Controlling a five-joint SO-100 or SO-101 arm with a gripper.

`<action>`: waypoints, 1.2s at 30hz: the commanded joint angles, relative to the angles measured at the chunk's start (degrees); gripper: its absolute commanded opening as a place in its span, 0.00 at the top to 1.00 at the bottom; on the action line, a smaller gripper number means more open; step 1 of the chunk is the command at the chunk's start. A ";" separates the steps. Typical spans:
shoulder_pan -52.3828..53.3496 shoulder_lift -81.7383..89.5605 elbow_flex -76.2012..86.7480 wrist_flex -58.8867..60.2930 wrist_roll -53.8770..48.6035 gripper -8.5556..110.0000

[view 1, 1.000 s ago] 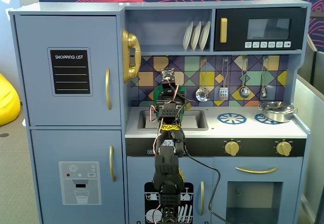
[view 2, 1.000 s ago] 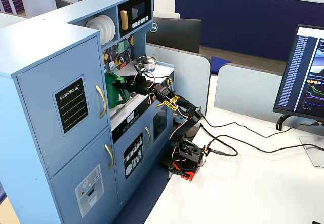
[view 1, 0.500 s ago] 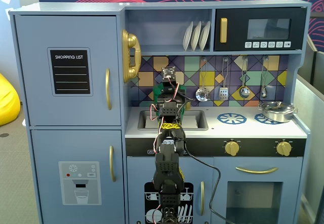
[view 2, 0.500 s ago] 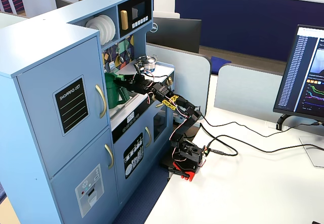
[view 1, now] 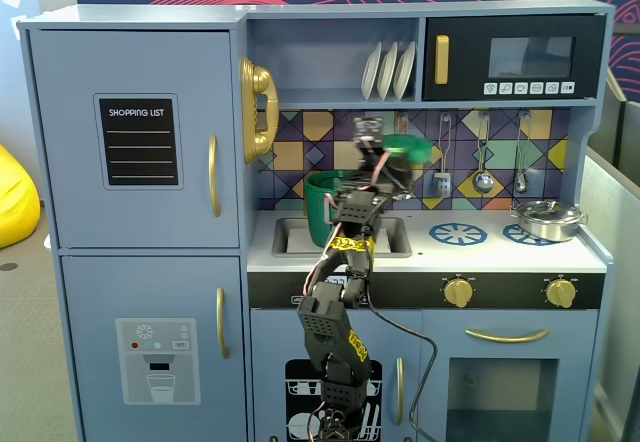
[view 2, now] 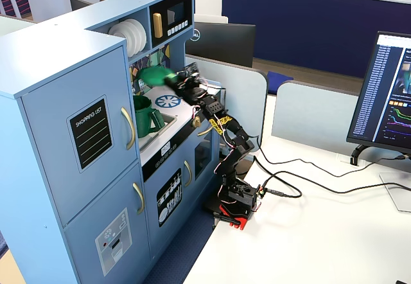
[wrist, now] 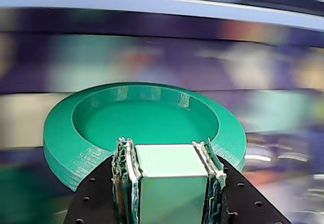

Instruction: Take off the lid from the green recipient and place it on the counter

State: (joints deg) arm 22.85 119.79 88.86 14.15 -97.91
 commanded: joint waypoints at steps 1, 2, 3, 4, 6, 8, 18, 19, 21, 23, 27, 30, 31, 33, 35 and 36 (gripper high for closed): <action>7.73 2.90 3.78 -8.88 2.02 0.93; 8.70 3.34 6.33 -10.81 2.29 0.93; 9.58 3.52 8.79 -12.39 2.55 0.93; 10.28 3.60 10.90 -13.54 2.55 0.93; 11.16 3.34 14.77 -16.70 2.29 0.93; 11.69 2.20 18.37 -20.74 1.85 0.93; 10.72 -0.70 31.29 -31.29 0.70 0.93; 10.63 -0.97 32.08 -31.64 0.62 0.93; 10.46 -1.49 33.84 -32.70 0.35 0.93; 10.28 -1.85 35.42 -33.84 0.18 0.93; 10.28 -3.08 36.56 -34.19 0.09 0.93; 10.20 -3.60 37.44 -34.89 -0.35 0.93; 10.20 -3.69 37.79 -35.07 -0.44 0.93; 10.11 -3.96 38.32 -35.68 -0.53 0.93; 10.02 -4.13 38.58 -35.77 -0.62 0.93; 9.93 -4.13 38.76 -35.77 -0.79 0.93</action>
State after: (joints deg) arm 33.66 115.31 128.41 -19.07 -97.82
